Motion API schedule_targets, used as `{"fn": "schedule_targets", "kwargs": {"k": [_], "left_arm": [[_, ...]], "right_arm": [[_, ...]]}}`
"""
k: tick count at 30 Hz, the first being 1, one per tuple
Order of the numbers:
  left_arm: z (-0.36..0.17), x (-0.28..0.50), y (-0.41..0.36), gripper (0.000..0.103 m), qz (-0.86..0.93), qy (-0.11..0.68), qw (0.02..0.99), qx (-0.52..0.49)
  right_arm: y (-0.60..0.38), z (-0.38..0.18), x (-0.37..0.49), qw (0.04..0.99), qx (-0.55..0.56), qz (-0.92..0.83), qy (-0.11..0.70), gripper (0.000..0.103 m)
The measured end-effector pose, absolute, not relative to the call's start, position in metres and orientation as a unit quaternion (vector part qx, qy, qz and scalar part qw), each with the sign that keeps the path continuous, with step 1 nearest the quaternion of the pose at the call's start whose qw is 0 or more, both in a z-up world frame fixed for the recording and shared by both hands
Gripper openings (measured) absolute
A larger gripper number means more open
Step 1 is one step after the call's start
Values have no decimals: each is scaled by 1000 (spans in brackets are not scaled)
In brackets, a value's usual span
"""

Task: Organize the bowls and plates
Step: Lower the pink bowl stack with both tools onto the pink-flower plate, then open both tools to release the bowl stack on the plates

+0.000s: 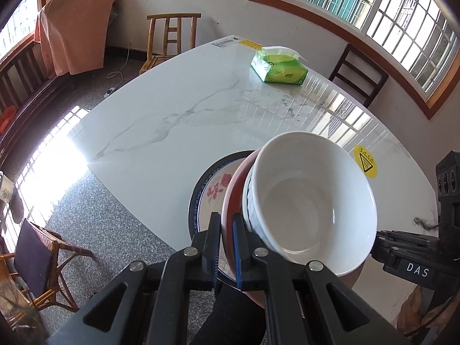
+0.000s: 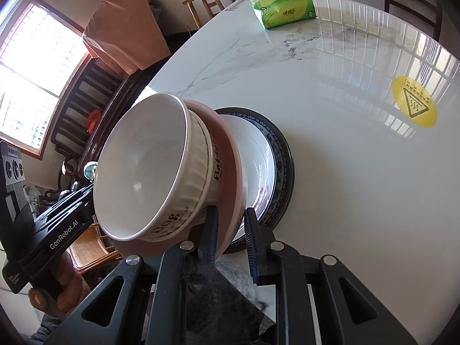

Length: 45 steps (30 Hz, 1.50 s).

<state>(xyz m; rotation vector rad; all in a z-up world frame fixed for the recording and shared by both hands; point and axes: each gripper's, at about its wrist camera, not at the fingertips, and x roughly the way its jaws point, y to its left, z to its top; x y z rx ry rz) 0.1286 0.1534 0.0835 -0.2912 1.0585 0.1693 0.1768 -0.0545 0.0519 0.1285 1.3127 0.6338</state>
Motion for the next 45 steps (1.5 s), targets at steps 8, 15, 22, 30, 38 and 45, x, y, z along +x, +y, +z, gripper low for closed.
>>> {"fn": "schedule_targets", "kwargs": {"k": [8, 15, 22, 30, 38, 45], "left_arm": [[76, 134, 157, 6, 84, 509, 845, -141], [66, 137, 160, 6, 85, 517, 840, -143], [62, 138, 162, 6, 85, 514, 842, -138], [61, 133, 157, 6, 88, 494, 857, -117], [59, 128, 157, 10, 92, 461, 876, -103], [56, 122, 158, 15, 99, 417, 899, -89]], "right_arm": [[-50, 52, 178, 741, 57, 288, 604, 18], [-48, 50, 180, 737, 58, 286, 610, 18], [-45, 45, 180, 733, 61, 284, 615, 19], [-44, 44, 178, 735, 67, 286, 612, 19], [-47, 44, 175, 751, 76, 286, 590, 21], [-45, 46, 171, 780, 74, 281, 554, 22]]}}
